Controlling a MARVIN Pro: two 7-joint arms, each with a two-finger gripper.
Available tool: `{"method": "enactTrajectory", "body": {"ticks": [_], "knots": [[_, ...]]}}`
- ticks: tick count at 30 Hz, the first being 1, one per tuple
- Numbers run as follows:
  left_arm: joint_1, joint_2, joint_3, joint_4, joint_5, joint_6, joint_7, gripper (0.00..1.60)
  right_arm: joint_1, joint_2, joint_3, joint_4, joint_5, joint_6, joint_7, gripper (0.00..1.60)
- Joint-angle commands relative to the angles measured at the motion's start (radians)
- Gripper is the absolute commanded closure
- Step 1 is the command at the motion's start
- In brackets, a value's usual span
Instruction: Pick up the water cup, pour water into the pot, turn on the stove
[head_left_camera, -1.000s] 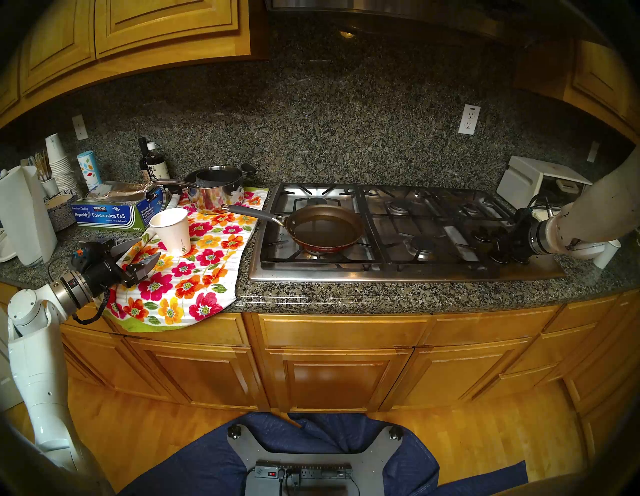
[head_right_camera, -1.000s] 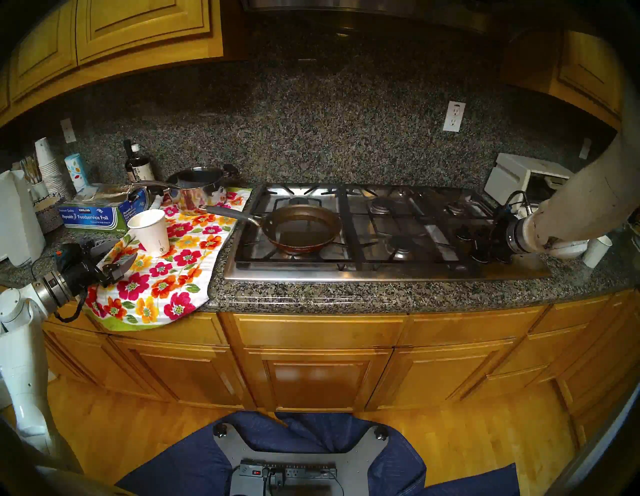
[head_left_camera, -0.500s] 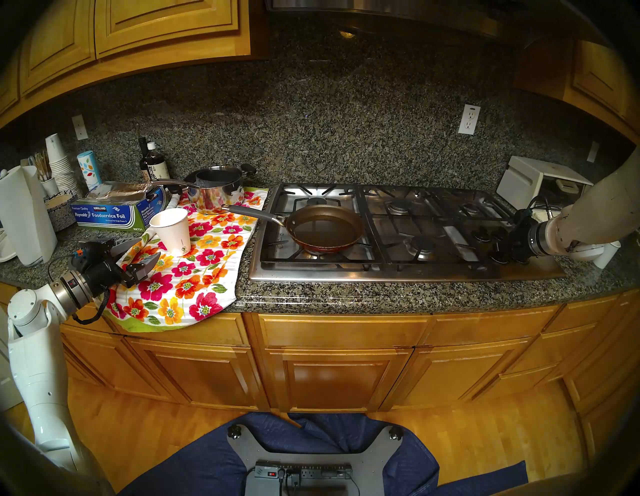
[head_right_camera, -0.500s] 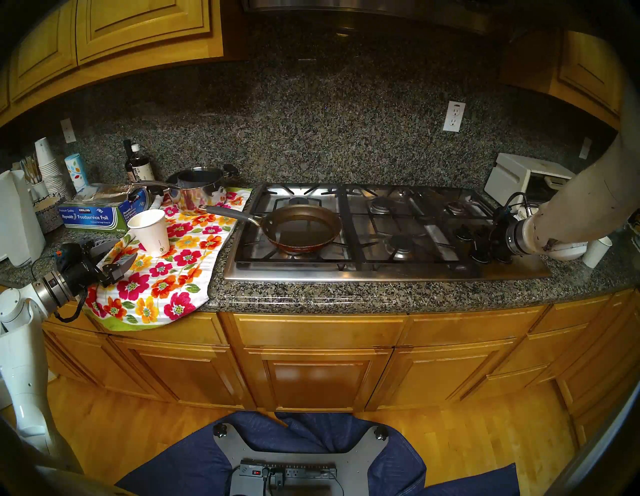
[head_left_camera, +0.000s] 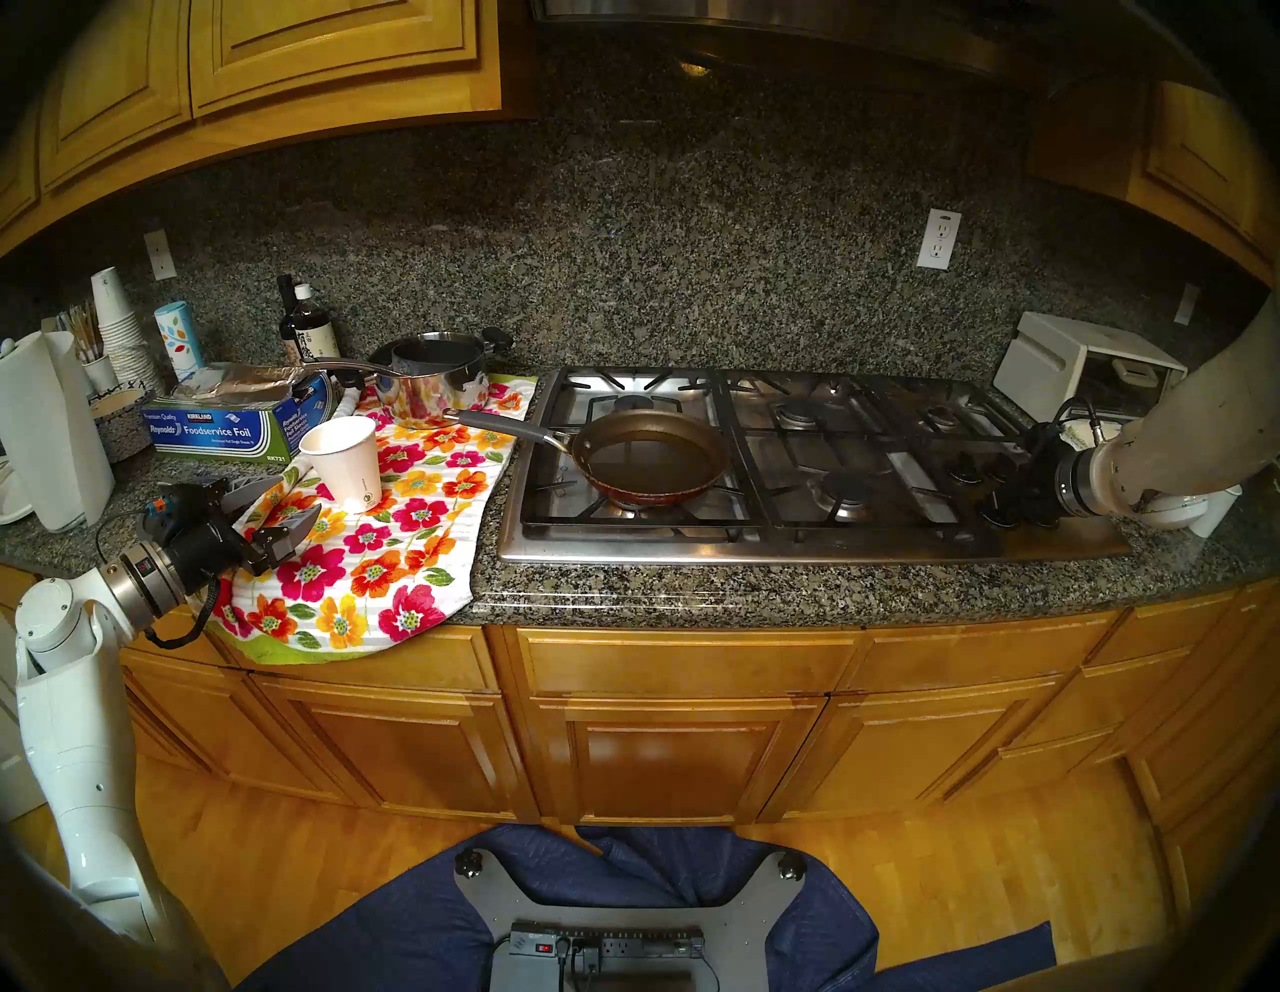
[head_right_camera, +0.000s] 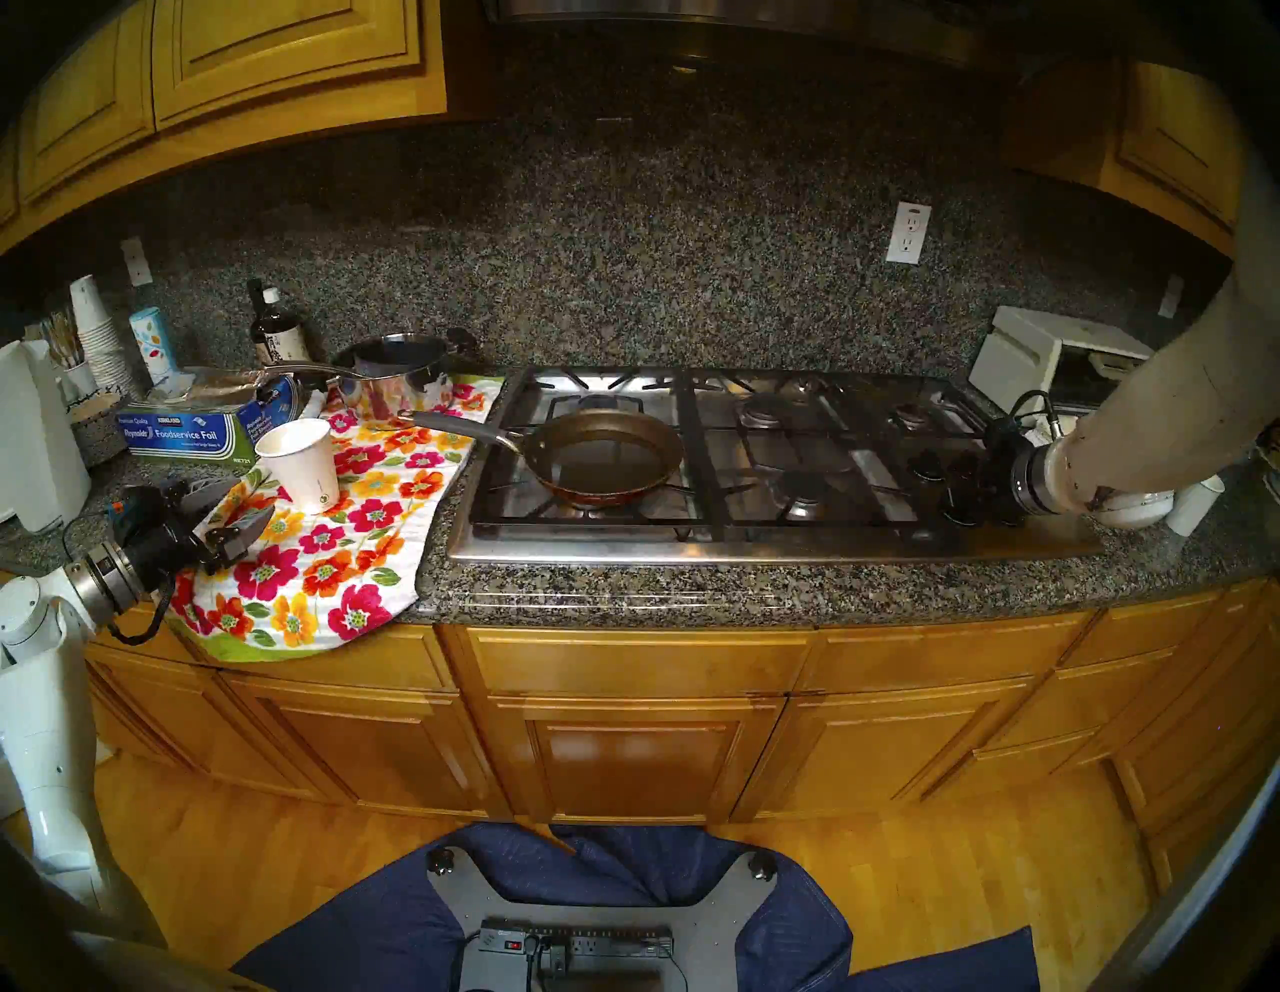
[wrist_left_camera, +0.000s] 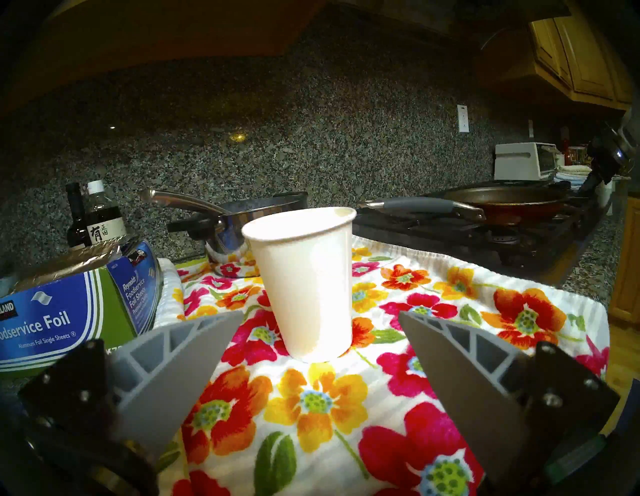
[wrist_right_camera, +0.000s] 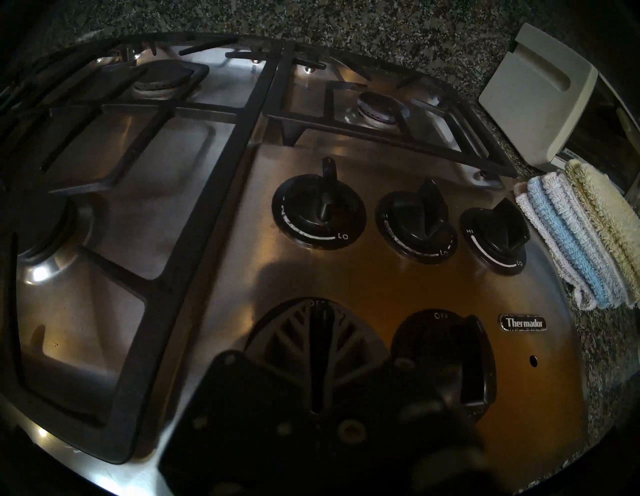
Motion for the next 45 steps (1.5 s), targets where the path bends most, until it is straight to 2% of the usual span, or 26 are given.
{"method": "enactTrajectory", "body": {"ticks": [1, 9, 15, 19, 29, 30, 34, 45], "knots": [[-0.024, 0.011, -0.011, -0.023, -0.013, 0.002, 0.002, 0.00, 0.008, 0.001, -0.054, -0.030, -0.051, -0.012, 0.034, 1.60], [-0.024, 0.011, -0.011, -0.023, -0.013, 0.002, 0.001, 0.00, -0.004, -0.009, -0.099, -0.024, -0.108, -0.079, 0.062, 1.60], [-0.024, 0.011, -0.011, -0.023, -0.013, 0.002, 0.001, 0.00, 0.001, -0.017, -0.114, -0.049, -0.150, -0.161, 0.080, 1.60], [-0.024, 0.011, -0.011, -0.023, -0.013, 0.002, 0.001, 0.00, -0.026, -0.032, -0.111, -0.059, -0.182, -0.232, 0.071, 1.60], [-0.024, 0.011, -0.011, -0.023, -0.013, 0.002, 0.001, 0.00, -0.068, -0.053, -0.117, -0.048, -0.226, -0.341, 0.053, 1.60], [-0.024, 0.011, -0.011, -0.023, -0.013, 0.002, 0.001, 0.00, -0.084, -0.066, -0.126, -0.040, -0.247, -0.374, 0.043, 1.60], [-0.024, 0.011, -0.011, -0.023, -0.013, 0.001, 0.001, 0.00, -0.105, -0.082, -0.145, -0.029, -0.280, -0.424, 0.028, 1.60], [-0.024, 0.011, -0.011, -0.023, -0.013, 0.002, 0.001, 0.00, -0.121, -0.112, -0.190, -0.021, -0.329, -0.496, 0.009, 1.60]]}}
